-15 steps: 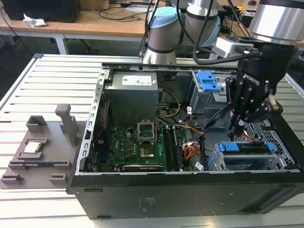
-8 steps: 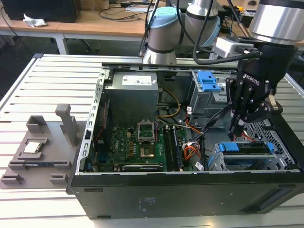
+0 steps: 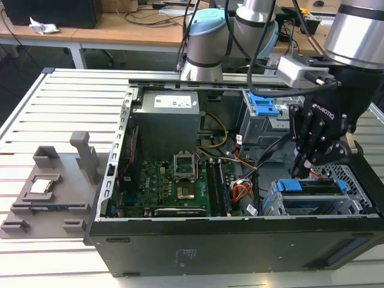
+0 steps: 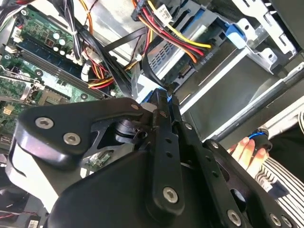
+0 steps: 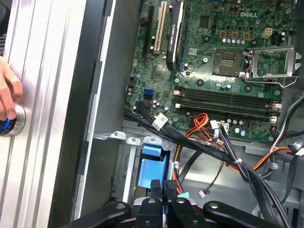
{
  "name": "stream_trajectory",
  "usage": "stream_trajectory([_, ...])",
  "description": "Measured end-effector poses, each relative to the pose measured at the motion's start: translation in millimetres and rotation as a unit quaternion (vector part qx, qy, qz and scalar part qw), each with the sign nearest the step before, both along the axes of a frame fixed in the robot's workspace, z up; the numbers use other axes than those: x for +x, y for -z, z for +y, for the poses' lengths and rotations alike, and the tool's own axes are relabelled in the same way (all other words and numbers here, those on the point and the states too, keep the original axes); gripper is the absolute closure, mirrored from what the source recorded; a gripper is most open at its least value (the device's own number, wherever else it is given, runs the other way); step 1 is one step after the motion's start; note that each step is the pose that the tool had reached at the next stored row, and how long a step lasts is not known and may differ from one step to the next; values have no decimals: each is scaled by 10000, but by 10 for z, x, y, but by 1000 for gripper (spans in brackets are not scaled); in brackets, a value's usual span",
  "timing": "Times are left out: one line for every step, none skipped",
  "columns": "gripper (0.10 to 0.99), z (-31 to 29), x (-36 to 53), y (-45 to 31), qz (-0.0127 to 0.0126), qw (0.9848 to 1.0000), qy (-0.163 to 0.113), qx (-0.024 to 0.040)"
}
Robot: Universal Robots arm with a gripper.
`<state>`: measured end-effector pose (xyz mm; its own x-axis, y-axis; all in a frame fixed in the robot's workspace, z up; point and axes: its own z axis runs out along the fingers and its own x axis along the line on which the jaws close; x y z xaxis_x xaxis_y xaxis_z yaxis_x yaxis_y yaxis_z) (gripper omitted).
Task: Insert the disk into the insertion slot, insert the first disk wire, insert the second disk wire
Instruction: 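Insert the second disk wire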
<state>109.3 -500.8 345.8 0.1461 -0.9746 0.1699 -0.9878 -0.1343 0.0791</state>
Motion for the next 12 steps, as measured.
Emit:
stream_trajectory([941,-36,5,0,0,10000,1,88])
stream_trajectory([941,-58,11,0,1,9998,1,203])
stream_trajectory([941,-86,19,1,1,9994,1,343])
stream_trajectory([941,-103,22,0,1,9993,1,378])
stream_trajectory([941,-122,26,0,1,9992,1,400])
stream_trajectory([941,-160,35,0,1,9991,1,430])
stream_trajectory([941,-181,41,0,2,9990,1,445])
stream_trajectory([941,-200,46,0,3,9989,1,462])
stream_trajectory([941,-225,59,0,5,9988,1,493])
stream_trajectory([941,-228,73,0,7,9987,1,502])
stream_trajectory([941,-229,84,0,8,9987,1,506])
stream_trajectory([941,-230,95,1,11,9987,2,507])
